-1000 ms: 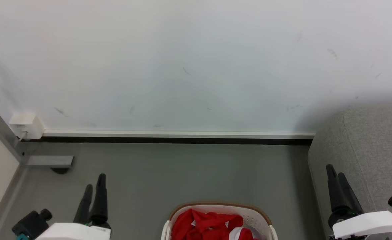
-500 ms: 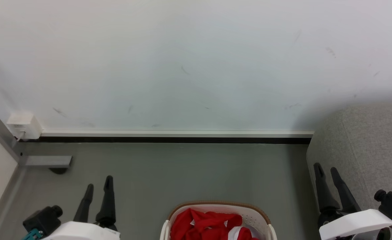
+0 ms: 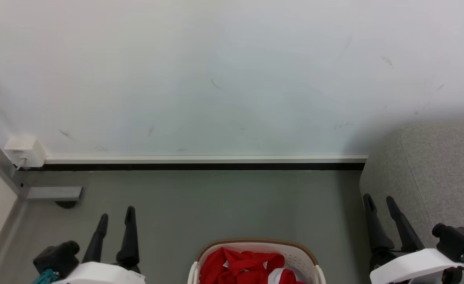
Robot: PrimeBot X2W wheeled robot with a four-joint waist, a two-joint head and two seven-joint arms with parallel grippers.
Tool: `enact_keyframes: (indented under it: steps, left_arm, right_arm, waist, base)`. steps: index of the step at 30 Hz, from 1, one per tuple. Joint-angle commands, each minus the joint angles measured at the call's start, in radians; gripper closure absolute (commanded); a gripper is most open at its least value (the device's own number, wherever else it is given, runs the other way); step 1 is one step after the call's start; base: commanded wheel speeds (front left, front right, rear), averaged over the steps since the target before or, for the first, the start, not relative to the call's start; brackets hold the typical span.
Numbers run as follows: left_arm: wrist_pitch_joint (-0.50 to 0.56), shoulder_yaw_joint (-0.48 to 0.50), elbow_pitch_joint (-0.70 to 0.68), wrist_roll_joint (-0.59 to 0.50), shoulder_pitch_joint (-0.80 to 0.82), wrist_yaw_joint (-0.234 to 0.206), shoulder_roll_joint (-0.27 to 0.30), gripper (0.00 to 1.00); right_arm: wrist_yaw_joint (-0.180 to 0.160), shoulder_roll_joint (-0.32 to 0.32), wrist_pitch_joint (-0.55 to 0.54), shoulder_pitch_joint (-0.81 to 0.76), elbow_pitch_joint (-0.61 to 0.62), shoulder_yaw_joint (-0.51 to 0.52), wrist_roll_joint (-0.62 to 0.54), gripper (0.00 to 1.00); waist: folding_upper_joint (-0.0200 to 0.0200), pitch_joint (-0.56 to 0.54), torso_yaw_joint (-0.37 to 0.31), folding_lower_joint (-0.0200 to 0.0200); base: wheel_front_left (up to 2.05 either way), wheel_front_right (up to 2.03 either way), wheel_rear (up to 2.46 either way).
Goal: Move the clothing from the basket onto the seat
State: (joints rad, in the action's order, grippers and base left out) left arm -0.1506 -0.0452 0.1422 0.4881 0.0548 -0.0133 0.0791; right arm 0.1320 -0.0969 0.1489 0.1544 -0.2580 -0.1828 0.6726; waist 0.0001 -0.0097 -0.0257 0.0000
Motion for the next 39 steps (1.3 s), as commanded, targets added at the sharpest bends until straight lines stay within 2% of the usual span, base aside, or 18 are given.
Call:
enact_keyframes:
  steps: [1,28,39]
  left_arm:
    - [-0.010,0.001,-0.015,-0.040,0.008,-0.006,0.012,0.00]
    - [-0.069,-0.017,-0.020,-0.277,0.005,-0.024,0.012,0.00]
    - [-0.092,-0.027,-0.014,-0.363,0.007,-0.018,0.012,0.00]
  right_arm:
    - [-0.001,-0.008,0.012,0.021,0.002,-0.002,-0.026,0.00]
    - [-0.002,-0.012,0.070,0.044,-0.034,-0.046,-0.199,0.00]
    - [-0.002,-0.015,0.092,0.049,-0.045,-0.069,-0.266,0.00]
  waist:
    - [-0.0001,0.000,-0.001,0.0000]
    - [-0.0001,0.002,-0.011,0.0000]
    - [-0.0001,0.002,-0.012,0.0000]
  base:
    - [0.00,0.00,0.00]
    - [0.00,0.00,0.00]
    - [0.00,0.00,0.00]
